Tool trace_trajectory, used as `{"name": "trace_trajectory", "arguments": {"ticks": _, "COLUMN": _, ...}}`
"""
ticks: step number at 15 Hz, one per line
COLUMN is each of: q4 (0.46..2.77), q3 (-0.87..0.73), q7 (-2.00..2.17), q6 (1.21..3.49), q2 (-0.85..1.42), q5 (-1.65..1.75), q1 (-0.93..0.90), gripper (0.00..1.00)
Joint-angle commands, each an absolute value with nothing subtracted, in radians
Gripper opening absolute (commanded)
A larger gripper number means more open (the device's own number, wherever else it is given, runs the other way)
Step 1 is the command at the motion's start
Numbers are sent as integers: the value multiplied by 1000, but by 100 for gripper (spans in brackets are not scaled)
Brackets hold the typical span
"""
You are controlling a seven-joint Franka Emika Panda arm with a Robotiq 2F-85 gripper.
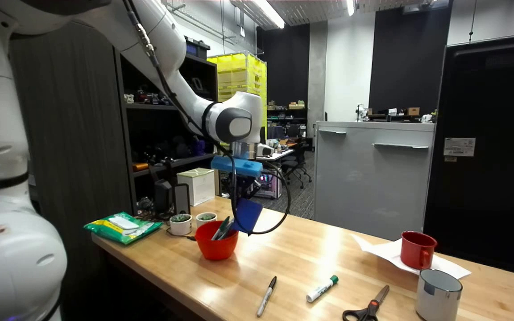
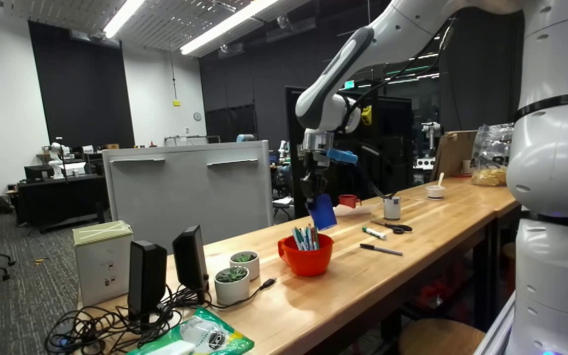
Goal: Move the blue cup to the left
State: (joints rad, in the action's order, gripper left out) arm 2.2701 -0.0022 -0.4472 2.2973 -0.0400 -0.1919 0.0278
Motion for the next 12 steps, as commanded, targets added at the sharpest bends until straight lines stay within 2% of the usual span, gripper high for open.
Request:
{"name": "trace_trajectory", "arguments": {"ticks": 1, "q4": 2296, "q3": 37, "q7": -372, "q6": 2404, "q2": -124, "q5": -61, "q1": -23, "gripper": 2}}
{"name": "trace_trajectory", "arguments": {"ticks": 7, "q4": 2320, "q3": 94, "q7": -221, "q6": 2754, "q2": -106, "q5": 89, "q1": -73, "gripper": 2}}
{"name": "trace_trajectory", "arguments": {"ticks": 11, "q4": 2314, "q3": 101, "q7": -150, "q6": 2833, "q2": -70, "q5": 174, "q1": -67, "gripper": 2}}
{"name": "trace_trajectory", "arguments": {"ticks": 12, "q4": 2311, "q3": 99, "q7": -144, "q6": 2836, "q2": -62, "q5": 183, "q1": -67, "gripper": 34}}
